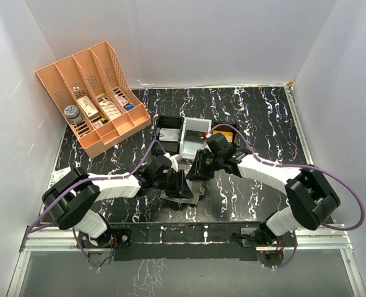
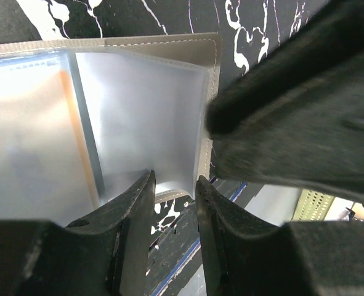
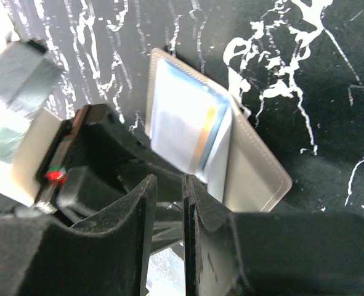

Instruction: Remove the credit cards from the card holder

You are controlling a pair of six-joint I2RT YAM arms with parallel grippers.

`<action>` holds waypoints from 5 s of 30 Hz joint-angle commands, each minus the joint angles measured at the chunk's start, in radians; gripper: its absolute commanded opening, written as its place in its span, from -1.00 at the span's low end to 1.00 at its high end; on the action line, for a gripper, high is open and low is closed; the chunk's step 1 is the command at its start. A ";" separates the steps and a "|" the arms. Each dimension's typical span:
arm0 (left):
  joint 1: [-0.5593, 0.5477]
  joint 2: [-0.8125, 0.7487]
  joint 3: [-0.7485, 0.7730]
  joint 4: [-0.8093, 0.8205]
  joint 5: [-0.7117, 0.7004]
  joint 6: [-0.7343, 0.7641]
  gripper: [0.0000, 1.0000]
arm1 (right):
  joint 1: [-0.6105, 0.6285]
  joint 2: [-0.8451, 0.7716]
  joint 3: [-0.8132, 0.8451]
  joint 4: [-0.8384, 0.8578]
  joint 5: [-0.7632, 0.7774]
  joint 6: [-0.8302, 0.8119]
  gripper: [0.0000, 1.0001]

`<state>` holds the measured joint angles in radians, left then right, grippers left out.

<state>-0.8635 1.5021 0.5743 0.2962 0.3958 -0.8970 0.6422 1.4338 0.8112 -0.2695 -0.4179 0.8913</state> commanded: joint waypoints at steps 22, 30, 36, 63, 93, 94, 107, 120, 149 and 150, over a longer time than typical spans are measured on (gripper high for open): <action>0.070 -0.312 0.111 -0.530 -0.320 0.146 0.28 | 0.043 0.102 0.006 -0.032 0.107 -0.083 -0.31; 0.094 -0.229 0.102 -0.505 -0.314 0.084 0.09 | 0.089 0.146 0.069 -0.031 0.140 -0.011 -0.18; 0.094 -0.301 0.051 -0.515 -0.374 0.029 0.05 | 0.127 0.188 0.131 -0.063 0.204 0.016 -0.03; 0.107 -0.644 0.018 -0.810 -0.671 -0.100 0.52 | 0.318 0.417 0.416 -0.279 0.438 -0.033 0.40; 0.107 -0.606 -0.010 -0.732 -0.592 -0.109 0.51 | 0.303 0.461 0.407 -0.336 0.505 -0.034 0.24; 0.107 -0.604 -0.010 -0.731 -0.590 -0.109 0.50 | 0.304 0.463 0.408 -0.339 0.506 -0.034 0.23; 0.107 -0.591 -0.014 -0.673 -0.538 -0.068 0.46 | 0.279 0.409 0.327 -0.194 0.380 -0.030 -0.03; 0.107 -0.502 -0.065 -0.370 -0.235 0.037 0.39 | 0.141 0.276 0.033 0.226 0.056 0.049 -0.18; 0.106 -0.233 -0.124 -0.074 -0.102 0.056 0.47 | 0.112 0.289 -0.023 0.330 -0.032 0.068 -0.20; 0.106 -0.223 -0.126 -0.052 -0.081 0.047 0.45 | 0.111 0.288 -0.023 0.339 -0.043 0.071 -0.18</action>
<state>-0.7609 1.2564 0.4557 0.1909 0.2752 -0.8555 0.7555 1.7100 0.8017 0.0162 -0.4103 0.9527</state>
